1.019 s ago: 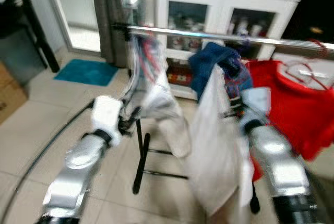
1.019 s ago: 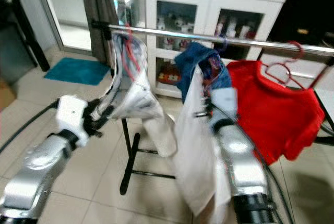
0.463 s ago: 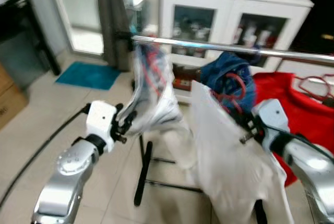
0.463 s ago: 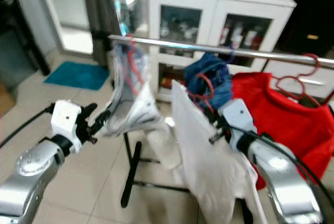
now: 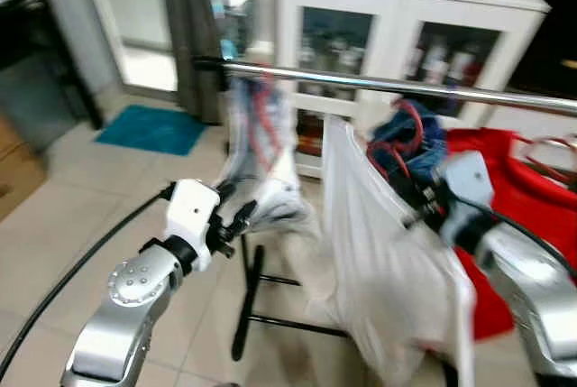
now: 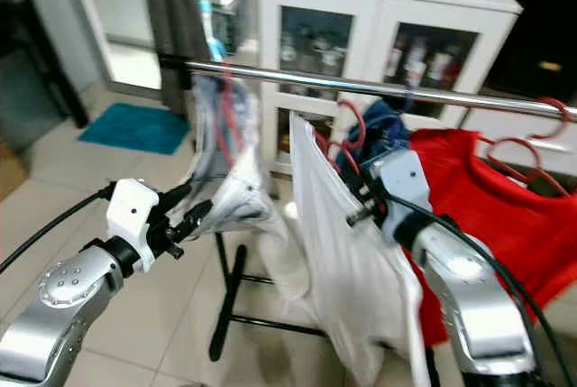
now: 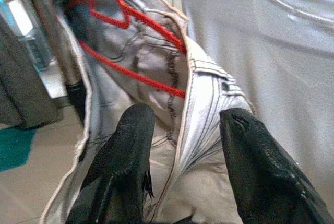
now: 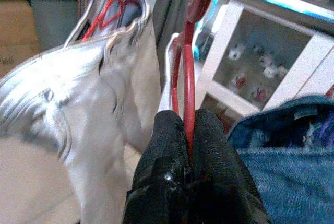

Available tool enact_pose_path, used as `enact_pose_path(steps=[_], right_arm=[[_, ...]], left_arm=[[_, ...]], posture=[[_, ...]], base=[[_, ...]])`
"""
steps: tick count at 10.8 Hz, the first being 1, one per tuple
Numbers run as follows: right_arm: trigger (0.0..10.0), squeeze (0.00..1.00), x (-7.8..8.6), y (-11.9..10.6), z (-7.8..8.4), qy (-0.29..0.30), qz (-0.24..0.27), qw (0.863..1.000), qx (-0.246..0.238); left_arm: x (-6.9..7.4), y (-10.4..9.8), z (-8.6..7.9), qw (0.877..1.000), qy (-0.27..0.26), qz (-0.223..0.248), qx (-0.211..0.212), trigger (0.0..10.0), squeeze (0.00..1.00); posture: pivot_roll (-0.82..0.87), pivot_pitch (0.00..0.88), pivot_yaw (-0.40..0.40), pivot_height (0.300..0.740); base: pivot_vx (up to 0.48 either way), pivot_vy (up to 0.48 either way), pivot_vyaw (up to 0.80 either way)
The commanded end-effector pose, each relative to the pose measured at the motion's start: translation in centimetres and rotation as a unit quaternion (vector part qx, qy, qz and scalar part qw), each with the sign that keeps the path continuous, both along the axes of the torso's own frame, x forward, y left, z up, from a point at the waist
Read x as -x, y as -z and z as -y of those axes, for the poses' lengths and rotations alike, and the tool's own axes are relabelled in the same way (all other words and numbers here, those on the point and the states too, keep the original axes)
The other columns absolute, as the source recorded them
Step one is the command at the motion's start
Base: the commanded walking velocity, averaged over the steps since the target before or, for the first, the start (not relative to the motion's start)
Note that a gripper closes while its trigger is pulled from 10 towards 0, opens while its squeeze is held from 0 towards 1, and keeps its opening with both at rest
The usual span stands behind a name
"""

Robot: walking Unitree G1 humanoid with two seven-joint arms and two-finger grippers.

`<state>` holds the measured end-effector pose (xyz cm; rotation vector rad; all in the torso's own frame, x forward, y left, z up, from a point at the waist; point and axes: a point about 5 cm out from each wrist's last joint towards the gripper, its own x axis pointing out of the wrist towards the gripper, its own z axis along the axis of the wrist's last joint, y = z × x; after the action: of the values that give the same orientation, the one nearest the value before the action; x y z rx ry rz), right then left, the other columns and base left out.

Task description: Hang hanger

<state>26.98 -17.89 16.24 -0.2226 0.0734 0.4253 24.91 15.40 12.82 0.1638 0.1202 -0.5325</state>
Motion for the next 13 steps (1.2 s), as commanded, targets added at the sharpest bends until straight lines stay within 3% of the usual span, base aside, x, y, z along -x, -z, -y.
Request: enact_pose_path(steps=[1,2,4,7,8,10,13], right_arm=[[10.0,0.0,-1.2,-0.9,-0.3,0.038,0.027,0.999,0.008],[10.0,0.0,-2.7,-0.9,-1.0,0.059,0.03,0.998,0.025],[10.0,0.0,-6.2,-1.1,-2.6,0.097,0.017,0.995,0.001],[10.0,0.0,-9.9,0.4,-4.3,0.13,-0.041,0.99,0.041],[10.0,0.0,-10.6,0.7,-4.8,0.134,-0.061,0.989,0.028],[10.0,0.0,-11.2,1.9,-6.1,0.117,-0.107,0.986,0.048],[10.0,0.0,-11.3,2.9,-6.3,0.12,-0.135,0.983,0.018]], left_arm=[[0.0,-0.9,0.6,1.0,0.021,0.013,-0.001,10.0,0.0],[-0.2,-1.2,0.7,0.999,0.03,0.014,-0.003,10.0,0.0],[-0.5,-1.6,1.1,0.998,0.057,0.014,-0.011,10.0,0.0],[0.1,-2.6,2.2,0.993,0.12,0.015,0.009,10.0,0.0],[0.3,-2.6,2.4,0.992,0.129,0.012,0.01,10.0,0.0],[0.4,-2.5,2.5,0.991,0.136,0.007,0.009,10.0,0.0],[0.7,-2.2,2.4,0.991,0.134,0.001,0.007,10.0,0.0]], posture=[[0.09,0.0,-0.01,0.74],[0.09,0.0,-0.007,0.74],[0.1,0.0,-0.007,0.74],[0.12,0.0,-0.012,0.74],[0.12,0.0,-0.01,0.74],[0.12,0.0,-0.013,0.74],[0.12,0.0,-0.017,0.74]], base=[[0.0,0.0,0.0],[0.0,0.0,0.0],[0.0,0.0,0.0],[0.0,0.0,0.0],[0.0,0.0,0.0],[0.0,0.0,0.0],[0.0,0.0,0.0]])
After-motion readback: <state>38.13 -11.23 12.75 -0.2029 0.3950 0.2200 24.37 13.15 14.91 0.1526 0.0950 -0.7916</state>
